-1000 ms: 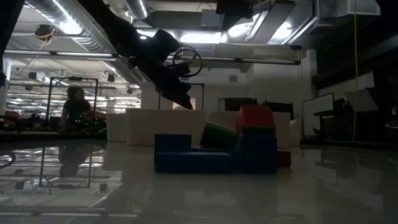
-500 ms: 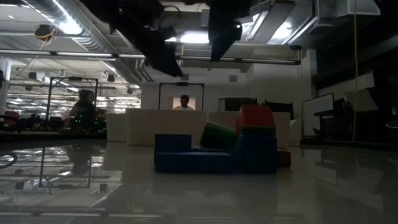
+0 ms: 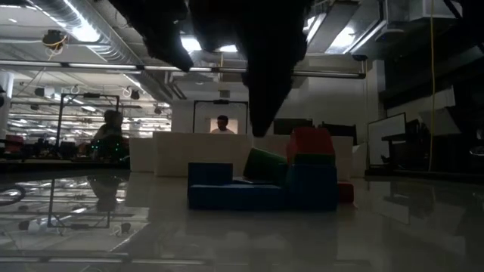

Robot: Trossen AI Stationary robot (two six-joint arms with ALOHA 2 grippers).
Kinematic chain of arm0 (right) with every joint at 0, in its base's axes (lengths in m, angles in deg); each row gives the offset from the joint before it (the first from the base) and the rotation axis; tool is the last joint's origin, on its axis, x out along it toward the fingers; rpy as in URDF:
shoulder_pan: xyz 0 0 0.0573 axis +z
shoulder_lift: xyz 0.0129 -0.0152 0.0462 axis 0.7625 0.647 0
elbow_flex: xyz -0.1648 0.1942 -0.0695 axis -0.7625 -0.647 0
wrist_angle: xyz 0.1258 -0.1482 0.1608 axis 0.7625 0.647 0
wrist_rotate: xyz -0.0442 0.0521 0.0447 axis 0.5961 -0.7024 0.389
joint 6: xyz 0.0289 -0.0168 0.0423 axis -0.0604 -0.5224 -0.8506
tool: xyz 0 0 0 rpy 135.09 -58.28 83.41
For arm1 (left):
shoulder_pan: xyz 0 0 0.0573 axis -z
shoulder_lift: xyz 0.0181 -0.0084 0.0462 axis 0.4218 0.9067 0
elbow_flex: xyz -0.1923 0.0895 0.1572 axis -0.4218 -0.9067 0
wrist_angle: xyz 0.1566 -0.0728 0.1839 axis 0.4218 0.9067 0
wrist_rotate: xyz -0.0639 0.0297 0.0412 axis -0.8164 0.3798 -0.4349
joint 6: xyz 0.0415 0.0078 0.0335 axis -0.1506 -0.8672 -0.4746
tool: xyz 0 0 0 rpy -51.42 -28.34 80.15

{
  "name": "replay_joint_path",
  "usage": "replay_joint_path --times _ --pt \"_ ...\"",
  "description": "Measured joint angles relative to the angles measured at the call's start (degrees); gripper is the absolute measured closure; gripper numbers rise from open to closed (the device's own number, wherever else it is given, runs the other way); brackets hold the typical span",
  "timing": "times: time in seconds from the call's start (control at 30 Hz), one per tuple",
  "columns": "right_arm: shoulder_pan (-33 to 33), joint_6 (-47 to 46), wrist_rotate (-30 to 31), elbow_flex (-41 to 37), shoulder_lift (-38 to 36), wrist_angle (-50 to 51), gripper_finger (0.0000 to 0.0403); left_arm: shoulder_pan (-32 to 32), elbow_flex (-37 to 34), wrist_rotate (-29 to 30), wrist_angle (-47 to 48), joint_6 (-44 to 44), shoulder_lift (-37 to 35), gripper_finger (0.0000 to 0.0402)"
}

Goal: Sort blocks
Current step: Put the green block into the top center bin

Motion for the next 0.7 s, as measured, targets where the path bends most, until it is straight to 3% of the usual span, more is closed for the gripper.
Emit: replay_joint_path --times 0.37,0.7 --pt "-0.98 -2.97 1.42 -0.22 2.92 1.03 0.0155 6.78 0.00 0.02 3.37 0.80 -0.22 0.0206" --pt "-1.00 -2.91 1.78 -0.15 5.31 0.05 0.0161 9.20 0.00 0.04 3.24 0.64 -0.22 0.0206"
